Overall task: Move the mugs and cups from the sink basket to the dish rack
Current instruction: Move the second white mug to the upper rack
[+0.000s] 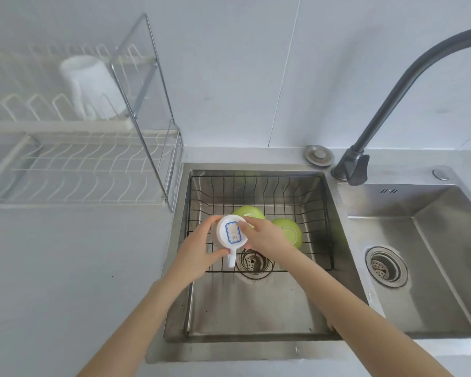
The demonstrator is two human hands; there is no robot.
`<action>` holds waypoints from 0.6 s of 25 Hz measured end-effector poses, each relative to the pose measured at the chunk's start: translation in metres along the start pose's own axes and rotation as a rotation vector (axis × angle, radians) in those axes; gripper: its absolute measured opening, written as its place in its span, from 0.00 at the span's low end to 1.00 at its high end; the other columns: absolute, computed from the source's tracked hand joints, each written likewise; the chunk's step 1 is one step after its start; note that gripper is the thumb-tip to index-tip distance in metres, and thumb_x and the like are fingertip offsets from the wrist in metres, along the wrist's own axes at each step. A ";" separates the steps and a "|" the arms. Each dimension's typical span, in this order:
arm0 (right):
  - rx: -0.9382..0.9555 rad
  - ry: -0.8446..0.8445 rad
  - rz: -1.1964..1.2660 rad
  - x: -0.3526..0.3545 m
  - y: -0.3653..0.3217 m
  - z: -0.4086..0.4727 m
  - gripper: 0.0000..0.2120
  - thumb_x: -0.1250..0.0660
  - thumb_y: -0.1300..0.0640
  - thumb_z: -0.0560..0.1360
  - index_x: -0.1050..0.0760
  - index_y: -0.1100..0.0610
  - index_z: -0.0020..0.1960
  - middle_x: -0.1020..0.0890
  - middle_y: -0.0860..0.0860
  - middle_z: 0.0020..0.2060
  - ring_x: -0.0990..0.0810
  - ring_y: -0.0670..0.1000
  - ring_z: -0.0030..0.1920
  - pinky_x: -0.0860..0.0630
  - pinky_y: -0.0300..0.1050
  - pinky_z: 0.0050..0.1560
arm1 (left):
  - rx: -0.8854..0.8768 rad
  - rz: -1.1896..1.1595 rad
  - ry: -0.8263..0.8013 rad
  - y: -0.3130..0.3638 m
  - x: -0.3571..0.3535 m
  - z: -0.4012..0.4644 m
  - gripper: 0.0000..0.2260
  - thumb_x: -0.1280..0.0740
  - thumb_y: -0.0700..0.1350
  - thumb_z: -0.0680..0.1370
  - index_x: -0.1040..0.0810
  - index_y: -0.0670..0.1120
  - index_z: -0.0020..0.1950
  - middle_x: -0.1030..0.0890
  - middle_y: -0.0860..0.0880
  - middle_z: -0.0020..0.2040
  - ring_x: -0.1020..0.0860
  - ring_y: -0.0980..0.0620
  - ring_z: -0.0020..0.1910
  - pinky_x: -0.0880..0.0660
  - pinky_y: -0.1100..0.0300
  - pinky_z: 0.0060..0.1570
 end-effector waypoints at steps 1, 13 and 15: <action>0.027 0.007 0.009 0.003 -0.005 -0.008 0.19 0.48 0.47 0.78 0.32 0.49 0.67 0.18 0.55 0.54 0.20 0.54 0.51 0.31 0.41 0.47 | -0.011 -0.025 0.016 0.005 0.005 -0.005 0.27 0.27 0.42 0.67 0.33 0.56 0.61 0.27 0.63 0.55 0.28 0.59 0.59 0.34 0.62 0.58; 0.355 0.120 -0.190 0.009 -0.073 -0.104 0.23 0.38 0.56 0.73 0.34 0.44 0.66 0.24 0.53 0.54 0.24 0.48 0.49 0.30 0.39 0.49 | -0.138 -0.095 -0.015 0.050 0.082 -0.063 0.26 0.26 0.47 0.67 0.36 0.72 0.52 0.27 0.72 0.51 0.30 0.79 0.49 0.34 0.82 0.45; 0.396 0.160 -0.142 0.001 -0.087 -0.111 0.23 0.33 0.54 0.71 0.33 0.44 0.65 0.25 0.50 0.53 0.26 0.41 0.47 0.31 0.33 0.48 | -0.159 -0.090 -0.008 0.052 0.102 -0.072 0.26 0.27 0.48 0.67 0.36 0.73 0.52 0.28 0.72 0.52 0.30 0.78 0.49 0.33 0.80 0.46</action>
Point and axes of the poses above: each hand's wrist, its own z-axis towards the middle knuckle, its own x-axis out of the back of the hand, y = z × x, the point moved 5 cm from there along z, towards the middle knuckle
